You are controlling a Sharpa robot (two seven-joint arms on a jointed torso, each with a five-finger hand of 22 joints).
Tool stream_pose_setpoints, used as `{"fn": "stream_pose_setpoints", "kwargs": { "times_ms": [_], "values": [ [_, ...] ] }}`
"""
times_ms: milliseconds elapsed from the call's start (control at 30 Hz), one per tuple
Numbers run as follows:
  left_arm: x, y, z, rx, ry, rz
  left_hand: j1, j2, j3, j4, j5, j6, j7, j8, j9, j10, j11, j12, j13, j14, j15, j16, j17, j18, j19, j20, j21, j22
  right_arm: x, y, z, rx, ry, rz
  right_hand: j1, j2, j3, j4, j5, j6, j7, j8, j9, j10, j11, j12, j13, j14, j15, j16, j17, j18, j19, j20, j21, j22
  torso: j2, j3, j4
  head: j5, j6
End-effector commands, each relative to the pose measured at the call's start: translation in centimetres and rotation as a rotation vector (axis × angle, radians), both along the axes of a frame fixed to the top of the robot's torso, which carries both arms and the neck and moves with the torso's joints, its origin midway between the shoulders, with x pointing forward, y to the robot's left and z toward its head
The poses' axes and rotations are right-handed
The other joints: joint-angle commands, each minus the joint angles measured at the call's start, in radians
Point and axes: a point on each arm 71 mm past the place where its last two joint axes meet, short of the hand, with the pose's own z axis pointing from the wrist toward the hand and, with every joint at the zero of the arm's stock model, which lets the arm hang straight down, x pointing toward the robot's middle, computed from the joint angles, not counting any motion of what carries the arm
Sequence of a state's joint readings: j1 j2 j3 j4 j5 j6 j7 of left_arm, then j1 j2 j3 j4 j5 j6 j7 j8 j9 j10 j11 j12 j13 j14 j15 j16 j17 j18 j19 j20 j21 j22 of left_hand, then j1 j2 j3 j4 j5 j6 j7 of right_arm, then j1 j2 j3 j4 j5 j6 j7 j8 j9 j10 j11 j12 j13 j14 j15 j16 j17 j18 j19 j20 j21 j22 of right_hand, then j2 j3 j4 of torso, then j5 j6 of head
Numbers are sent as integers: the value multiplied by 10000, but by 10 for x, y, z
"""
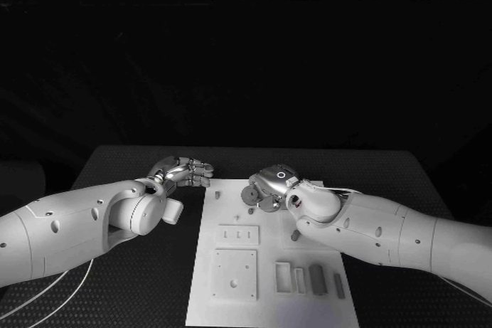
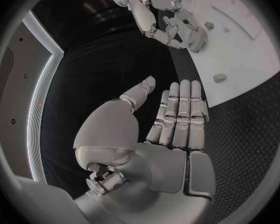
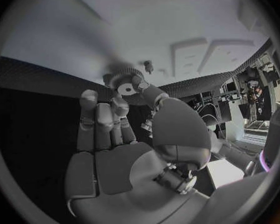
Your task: Assemble the parts on the task board
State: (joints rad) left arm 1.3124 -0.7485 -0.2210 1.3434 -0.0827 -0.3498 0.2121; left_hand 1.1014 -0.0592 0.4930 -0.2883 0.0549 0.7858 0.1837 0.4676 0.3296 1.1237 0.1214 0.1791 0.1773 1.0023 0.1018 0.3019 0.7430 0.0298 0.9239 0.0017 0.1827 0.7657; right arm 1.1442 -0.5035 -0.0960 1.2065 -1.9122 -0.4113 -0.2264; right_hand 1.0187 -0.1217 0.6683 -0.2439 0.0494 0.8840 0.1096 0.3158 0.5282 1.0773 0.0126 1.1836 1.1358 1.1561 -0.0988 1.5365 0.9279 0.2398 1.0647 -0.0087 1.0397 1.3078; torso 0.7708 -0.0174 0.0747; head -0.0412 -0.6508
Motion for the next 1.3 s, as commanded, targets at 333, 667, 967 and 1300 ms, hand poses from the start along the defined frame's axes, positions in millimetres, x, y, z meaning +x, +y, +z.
{"fn": "stream_pose_setpoints", "kwargs": {
  "times_ms": [333,667,967,1300],
  "values": [
    [0,-4,2,-35,-72,-107,-4,-54,-17,5,17,-11,59,-63,18,3,60,-44,18,-39,31,-61,19,77,17,32,-55,-17,-4,9,-7,-263,344,258,19,-159,3,107,9,918,55,-82,-13,-247,-77,31,-53,-40,8,-2,-125,220,-10,-98,2,102,-1,-7,-4,5,-65],
    [0,-4,3,-15,-92,-44,-12,-81,-22,1,17,-56,76,-99,17,-22,72,-71,18,-51,37,-82,26,74,7,37,-68,-19,-1,2,-11,-488,506,-233,225,-666,136,263,10,-54,424,-692,-320,-626,272,-62,-187,-306,322,-59,-276,220,-131,-32,-121,82,3,-2,-2,6,-123],
    [0,-3,4,-13,-94,-37,-13,-77,-20,5,17,-56,79,-102,20,-23,74,-76,20,-56,40,-90,28,73,4,38,-72,-20,0,0,-12,-498,501,-310,243,-644,142,338,9,-102,469,-719,-347,-660,319,-42,-206,-328,372,-44,-282,220,-132,-14,-125,85,0,13,-12,13,-102],
    [0,-3,4,-10,-98,-27,-15,-77,-19,5,16,-57,81,-105,24,-24,75,-80,22,-59,42,-96,31,73,1,40,-76,-21,0,-3,-8,8,158,-324,274,-765,128,434,8,-278,532,-814,-413,-693,379,6,-246,-350,430,-22,-302,220,-141,8,-131,94,-6,18,-17,10,-105]
  ]
}}
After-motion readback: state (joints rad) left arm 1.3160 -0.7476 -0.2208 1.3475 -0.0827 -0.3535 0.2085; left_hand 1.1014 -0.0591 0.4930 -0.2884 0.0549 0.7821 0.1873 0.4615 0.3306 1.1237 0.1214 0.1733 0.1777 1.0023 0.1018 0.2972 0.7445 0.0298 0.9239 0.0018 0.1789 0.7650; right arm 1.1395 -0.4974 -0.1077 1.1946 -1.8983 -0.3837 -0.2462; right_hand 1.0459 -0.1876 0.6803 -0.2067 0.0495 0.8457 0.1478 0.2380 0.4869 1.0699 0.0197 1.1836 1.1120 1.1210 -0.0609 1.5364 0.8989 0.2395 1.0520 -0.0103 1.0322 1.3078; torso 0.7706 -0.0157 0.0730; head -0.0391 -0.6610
